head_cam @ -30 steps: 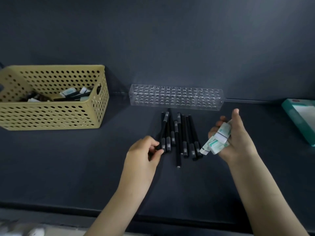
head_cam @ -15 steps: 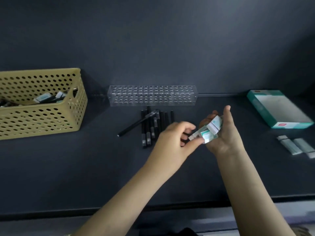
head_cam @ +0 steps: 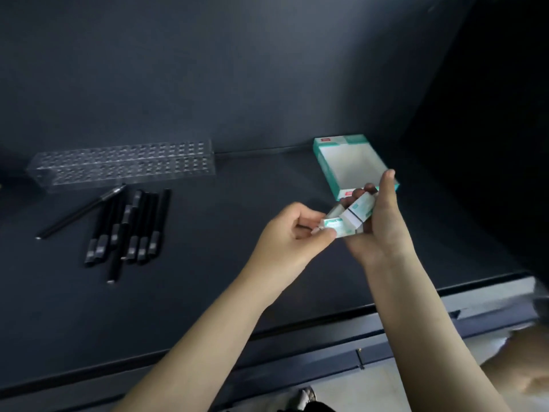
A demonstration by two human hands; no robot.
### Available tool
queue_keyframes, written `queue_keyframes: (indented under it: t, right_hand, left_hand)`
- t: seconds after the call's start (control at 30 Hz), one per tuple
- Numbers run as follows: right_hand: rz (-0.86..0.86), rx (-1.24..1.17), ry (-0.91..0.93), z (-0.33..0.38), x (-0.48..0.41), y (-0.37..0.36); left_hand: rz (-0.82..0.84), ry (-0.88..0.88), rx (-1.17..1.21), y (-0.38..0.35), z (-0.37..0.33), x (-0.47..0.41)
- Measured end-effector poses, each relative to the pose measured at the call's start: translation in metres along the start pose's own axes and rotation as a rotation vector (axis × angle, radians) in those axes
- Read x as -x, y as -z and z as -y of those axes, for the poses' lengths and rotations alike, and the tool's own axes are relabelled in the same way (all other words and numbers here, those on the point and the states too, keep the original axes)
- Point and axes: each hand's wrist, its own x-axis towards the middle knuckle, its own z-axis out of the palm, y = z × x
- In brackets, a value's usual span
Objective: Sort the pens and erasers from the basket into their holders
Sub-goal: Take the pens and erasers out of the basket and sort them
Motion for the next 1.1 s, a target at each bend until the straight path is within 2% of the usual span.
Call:
queue_keyframes:
  t: [0.07, 0.13, 0.27, 0.43, 0.57, 0.8, 0.97, 1.1]
  right_hand:
    - [-0.03, 0.03, 0.022, 0.018, -0.009, 0.016]
    - [-0.059, 0.178, 0.094, 0.037, -0.016, 0.032]
    - [-0.06, 0.466, 0.204, 0.06, -0.023, 0.055]
    - [-0.011, 0.908, 0.35, 0.07, -0.045, 0.071]
    - [0.052, 1.22, 0.342, 0.074, -0.06, 0.075]
    - [0.154, 1.176, 0.223, 0.086, -0.059, 0.087]
    - [0.153, 1.356, 0.355, 0.092, -0.048, 0.097]
    - [0.23, 1.334, 0.305, 0.094, -0.041, 0.103]
  left_hand:
    - [-0.071, 0.02, 0.022, -0.015, 0.004, -0.005]
    - [-0.135, 0.04, 0.008, -0.027, 0.008, -0.01]
    - [-0.241, 0.029, -0.226, -0.044, 0.018, -0.02]
    - [-0.308, -0.159, -0.606, -0.06, 0.027, -0.03]
    - [-0.378, -0.288, -0.785, -0.056, 0.038, -0.034]
    - [-0.465, -0.325, -0.857, -0.041, 0.04, -0.026]
    - [-0.321, -0.245, -0.928, -0.037, 0.041, -0.014]
    - [-0.202, -0.211, -0.858, -0.033, 0.038, -0.014]
